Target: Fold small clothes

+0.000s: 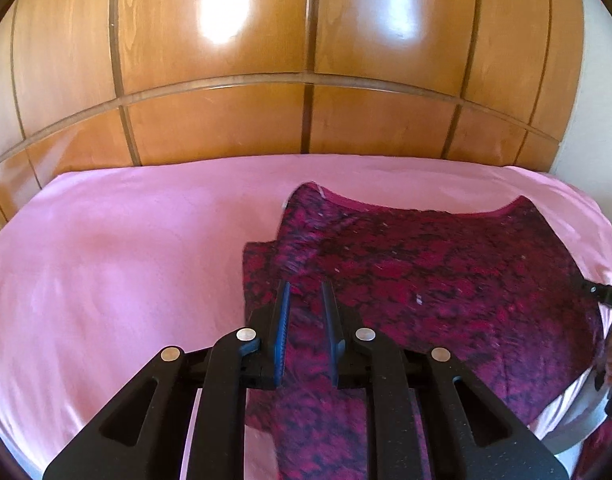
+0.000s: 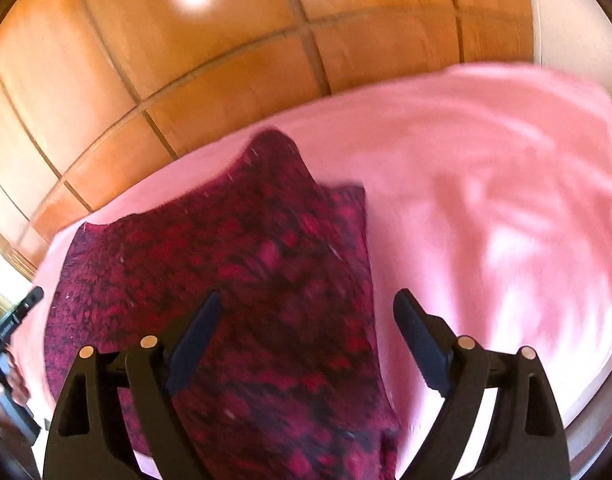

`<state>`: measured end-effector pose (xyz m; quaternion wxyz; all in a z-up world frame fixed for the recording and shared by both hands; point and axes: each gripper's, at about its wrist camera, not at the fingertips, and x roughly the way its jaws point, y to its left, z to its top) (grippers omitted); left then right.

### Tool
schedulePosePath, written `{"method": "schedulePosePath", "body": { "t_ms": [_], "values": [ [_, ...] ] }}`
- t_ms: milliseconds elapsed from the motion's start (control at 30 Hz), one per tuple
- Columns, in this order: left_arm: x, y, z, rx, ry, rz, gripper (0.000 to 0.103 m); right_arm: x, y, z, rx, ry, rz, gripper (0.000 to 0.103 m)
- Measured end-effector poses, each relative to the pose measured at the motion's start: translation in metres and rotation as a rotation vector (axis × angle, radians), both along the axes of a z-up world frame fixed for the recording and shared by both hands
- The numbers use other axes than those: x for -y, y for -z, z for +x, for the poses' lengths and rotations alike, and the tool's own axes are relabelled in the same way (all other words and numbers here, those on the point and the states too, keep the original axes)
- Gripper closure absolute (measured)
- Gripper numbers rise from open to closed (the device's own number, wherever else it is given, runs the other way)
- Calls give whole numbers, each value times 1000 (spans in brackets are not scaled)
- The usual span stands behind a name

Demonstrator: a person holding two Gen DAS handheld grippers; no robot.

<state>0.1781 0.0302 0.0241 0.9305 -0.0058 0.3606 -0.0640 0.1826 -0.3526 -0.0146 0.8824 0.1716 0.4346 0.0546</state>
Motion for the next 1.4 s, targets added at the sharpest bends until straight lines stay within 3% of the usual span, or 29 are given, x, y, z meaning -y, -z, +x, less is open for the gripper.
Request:
{"method": "schedulePosePath", "body": {
  "t_ms": [33,67,333,533,700,800,967,1167,1300,1400],
  "values": [
    [2,0,-3,1,0,-7,69,6,7,-2,-21,4,34,14],
    [5,0,-5,4,-1,-10,66,11,12,-4,-35,3,71,13],
    [30,-3,-16,0,30,-25,66,36,38,-23,-87,-32,299,11],
    [63,-1,-20,-3,106,-33,67,39,42,-35,-87,-100,339,16],
    [91,26,-7,-104,177,-49,74,32,38,-37,-91,-148,327,54],
    [96,43,1,-134,177,-31,74,30,31,-39,-91,-172,348,64],
    [87,47,7,-158,178,-100,74,22,-6,-47,-17,-189,403,71],
    [66,51,12,-174,186,-221,74,-40,-76,-49,119,-307,412,74],
    [39,44,11,-170,187,-326,74,-107,-96,-43,150,-388,380,75],
    [-6,34,3,-142,140,-402,74,-162,-104,-39,162,-436,311,76]
  ]
}}
